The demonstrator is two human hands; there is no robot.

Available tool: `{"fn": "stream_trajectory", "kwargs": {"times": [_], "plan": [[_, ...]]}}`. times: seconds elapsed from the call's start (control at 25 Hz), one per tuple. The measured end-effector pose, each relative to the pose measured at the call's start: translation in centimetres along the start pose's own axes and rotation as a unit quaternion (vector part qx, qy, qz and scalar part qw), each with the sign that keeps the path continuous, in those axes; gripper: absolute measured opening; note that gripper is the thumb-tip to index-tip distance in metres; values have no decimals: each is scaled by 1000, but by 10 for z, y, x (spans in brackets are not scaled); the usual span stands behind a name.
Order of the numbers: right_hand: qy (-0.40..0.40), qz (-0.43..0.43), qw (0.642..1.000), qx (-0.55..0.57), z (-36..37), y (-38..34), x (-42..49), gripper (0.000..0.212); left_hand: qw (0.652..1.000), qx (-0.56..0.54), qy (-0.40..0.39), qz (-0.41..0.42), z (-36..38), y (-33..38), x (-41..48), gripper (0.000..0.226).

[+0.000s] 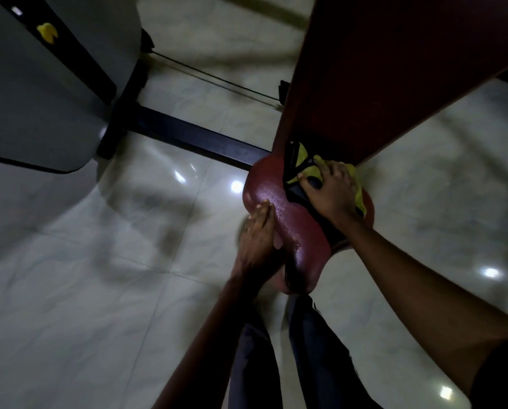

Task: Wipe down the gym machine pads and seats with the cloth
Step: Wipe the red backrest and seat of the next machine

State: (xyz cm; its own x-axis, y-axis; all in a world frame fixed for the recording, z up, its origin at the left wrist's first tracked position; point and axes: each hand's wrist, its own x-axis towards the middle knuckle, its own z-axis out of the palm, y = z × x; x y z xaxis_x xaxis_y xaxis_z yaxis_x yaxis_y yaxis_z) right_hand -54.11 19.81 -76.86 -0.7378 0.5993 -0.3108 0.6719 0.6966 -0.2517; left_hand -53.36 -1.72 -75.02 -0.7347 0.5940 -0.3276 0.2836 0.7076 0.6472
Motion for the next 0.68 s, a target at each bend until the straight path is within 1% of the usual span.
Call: {"fn": "stream_trajectory", "kwargs": {"times": [0.08,0.12,0.24,0.32,0.36,0.44,0.52,0.6,0.68], "plan": [[0,4,1000,-10,4,0,-2,69,999,10,42,4,-2,-1,7,68],[-7,-5,1000,-20,3,-4,4,68,999,17,48,5,-1,0,9,63],[-47,-31,997,-54,-3,-5,27,72,998,43,40,31,5,-2,17,72],[-57,-24,997,-54,-7,12,33,74,997,59,38,39,8,-4,25,76],[-40,-7,998,-38,-8,25,28,73,997,62,37,42,8,-3,28,77],[34,36,999,15,-7,54,-2,70,998,54,26,36,7,2,30,77],[86,49,994,41,1,75,-38,68,999,32,21,17,4,2,28,77],[90,80,991,61,7,84,-52,66,999,27,26,8,1,6,28,77],[59,159,980,101,1,82,-37,66,999,29,30,4,0,10,28,77]]}}
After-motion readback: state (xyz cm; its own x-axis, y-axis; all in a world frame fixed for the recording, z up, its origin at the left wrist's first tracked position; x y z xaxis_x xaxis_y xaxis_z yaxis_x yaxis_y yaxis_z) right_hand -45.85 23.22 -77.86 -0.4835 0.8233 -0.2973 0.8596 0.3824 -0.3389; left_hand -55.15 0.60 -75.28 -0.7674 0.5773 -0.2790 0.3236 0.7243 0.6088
